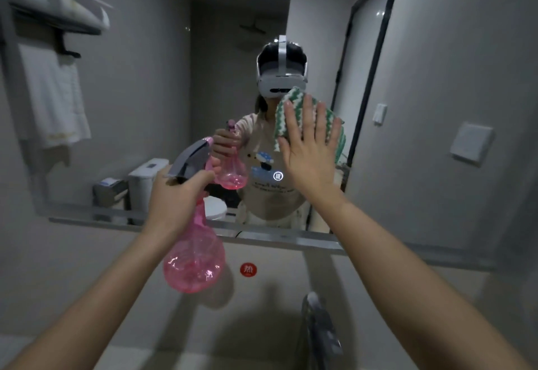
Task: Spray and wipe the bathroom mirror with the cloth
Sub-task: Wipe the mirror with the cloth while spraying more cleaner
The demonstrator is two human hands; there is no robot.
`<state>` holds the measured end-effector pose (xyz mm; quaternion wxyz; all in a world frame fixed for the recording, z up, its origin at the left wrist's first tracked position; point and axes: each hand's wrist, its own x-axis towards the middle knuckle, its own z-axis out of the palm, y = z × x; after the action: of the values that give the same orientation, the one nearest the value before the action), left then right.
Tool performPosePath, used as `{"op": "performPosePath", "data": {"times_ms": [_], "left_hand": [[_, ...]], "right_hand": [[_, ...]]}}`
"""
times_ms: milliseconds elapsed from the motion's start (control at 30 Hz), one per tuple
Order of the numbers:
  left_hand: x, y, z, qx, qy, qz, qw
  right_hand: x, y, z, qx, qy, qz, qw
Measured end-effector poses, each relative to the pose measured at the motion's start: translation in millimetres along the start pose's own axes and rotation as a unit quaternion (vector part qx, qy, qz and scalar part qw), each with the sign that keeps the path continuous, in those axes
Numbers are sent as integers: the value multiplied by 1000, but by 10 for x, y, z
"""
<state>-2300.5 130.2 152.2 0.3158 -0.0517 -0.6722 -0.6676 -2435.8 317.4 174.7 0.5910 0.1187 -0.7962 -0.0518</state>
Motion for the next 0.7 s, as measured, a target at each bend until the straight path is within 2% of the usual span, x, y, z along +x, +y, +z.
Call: {"op": "performPosePath", "data": {"times_ms": [200, 433, 700], "left_hand": [[-114, -167, 77, -32, 9, -22, 999], [-161, -347, 229, -12, -43, -31, 999], [-250, -597, 282, -16, -61, -28, 998]], "right_hand": [[-96, 30, 51, -34, 1, -106, 994], [-147, 298, 14, -52, -9, -176, 983], [-523, 695, 112, -66, 19, -133, 989]]}}
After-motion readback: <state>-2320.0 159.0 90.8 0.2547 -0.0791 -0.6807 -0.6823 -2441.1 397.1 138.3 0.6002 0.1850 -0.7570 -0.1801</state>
